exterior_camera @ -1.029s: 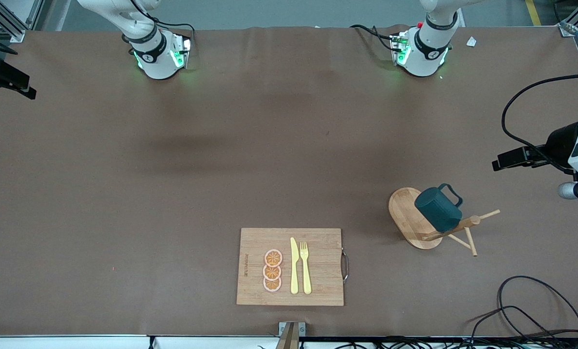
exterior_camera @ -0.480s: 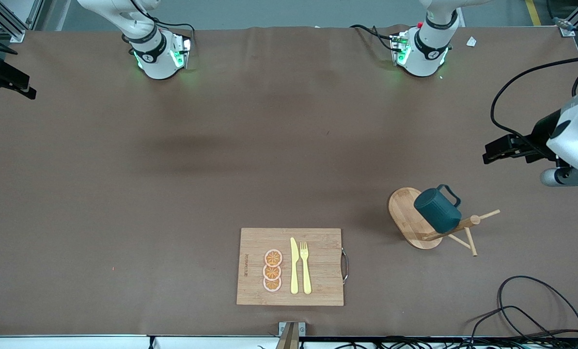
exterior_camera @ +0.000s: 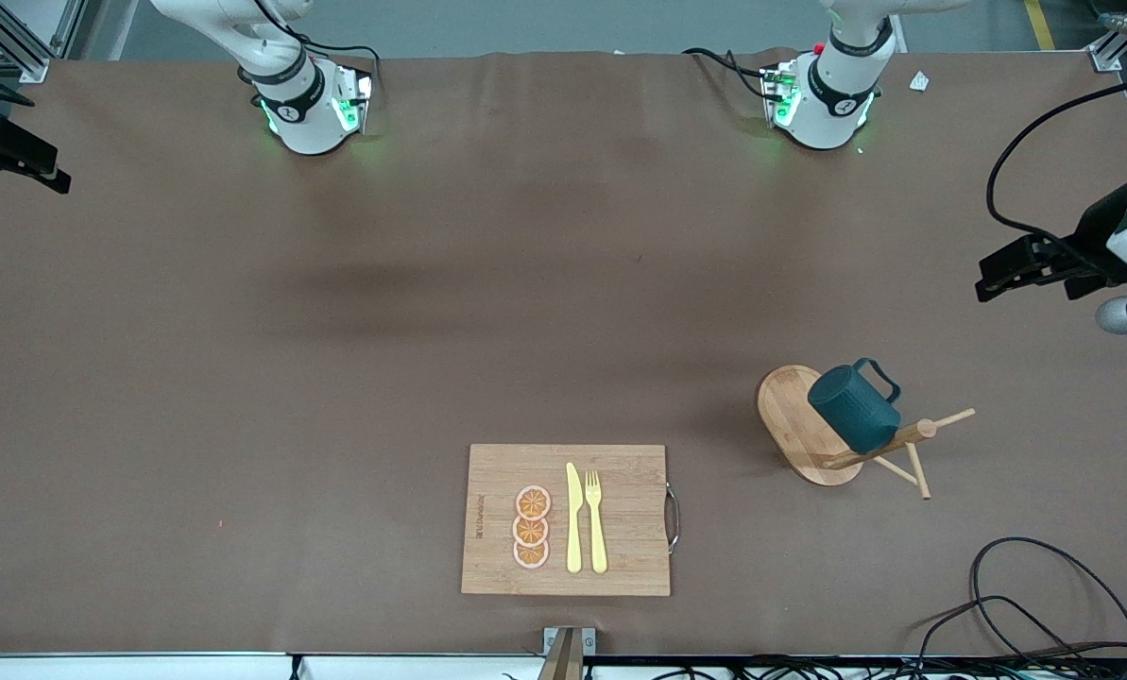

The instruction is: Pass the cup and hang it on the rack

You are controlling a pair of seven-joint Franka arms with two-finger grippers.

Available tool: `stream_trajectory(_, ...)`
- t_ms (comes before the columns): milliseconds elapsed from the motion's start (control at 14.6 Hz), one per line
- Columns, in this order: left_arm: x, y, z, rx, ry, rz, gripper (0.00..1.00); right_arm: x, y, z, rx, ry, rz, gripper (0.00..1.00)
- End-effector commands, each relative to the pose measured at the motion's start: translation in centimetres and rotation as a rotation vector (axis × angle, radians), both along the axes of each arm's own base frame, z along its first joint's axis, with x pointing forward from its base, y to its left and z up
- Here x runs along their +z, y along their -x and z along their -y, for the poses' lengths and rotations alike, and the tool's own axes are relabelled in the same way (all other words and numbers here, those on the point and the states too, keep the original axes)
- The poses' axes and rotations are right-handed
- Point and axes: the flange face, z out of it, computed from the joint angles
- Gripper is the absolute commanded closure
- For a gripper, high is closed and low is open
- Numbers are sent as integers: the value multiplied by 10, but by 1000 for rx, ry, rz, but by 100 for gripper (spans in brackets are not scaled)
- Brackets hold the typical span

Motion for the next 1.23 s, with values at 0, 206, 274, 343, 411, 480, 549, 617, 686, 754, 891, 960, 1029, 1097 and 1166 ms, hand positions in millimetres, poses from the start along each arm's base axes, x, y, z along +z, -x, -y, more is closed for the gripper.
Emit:
stream_trajectory(0,1,10,3,-17,-12,-12,0,1,5,0,-10,16,1,0)
stream_trajectory(206,-4,21,0,-6,-3,-24,0,1,5,0,-10,16,-1,0)
stream_trajectory(274,-1,25,-1,-3,2,-17,0,1,5,0,-10,16,-1,0)
stream_trajectory(343,-2,29,-3,-2,4,-14,0,1,5,0,-10,16,1,0)
stream_trajectory(411,-4,34,-6,3,7,-5,0,0,5,0,-10,16,-1,0)
stream_trajectory(480,-7,40,-6,2,9,4,0,1,5,0,-10,16,-1,0)
stream_trajectory(549,-10,48,-7,0,10,18,0,1,5,0,-10,16,1,0)
stream_trajectory(617,-11,53,-8,-1,11,33,0,1,5,0,-10,16,-1,0)
stream_trajectory(686,-13,55,-8,-1,12,33,0,1,5,0,-10,16,1,0)
stream_trajectory(754,-13,55,-8,-3,12,32,0,1,5,0,-10,16,1,0)
stream_trajectory(891,-12,56,-7,-4,12,30,0,1,5,0,-10,16,1,0)
stream_trajectory(960,-12,56,-7,-3,11,30,0,1,5,0,-10,16,1,0)
stream_trajectory(1029,-13,55,-7,-3,11,29,0,0,5,0,-10,16,-1,0)
stream_trajectory(1097,-12,56,-5,-7,6,31,0,0,5,-1,-9,16,-1,0)
stream_trajectory(1166,-10,55,-3,-9,3,42,0,0,5,0,-10,16,-1,0)
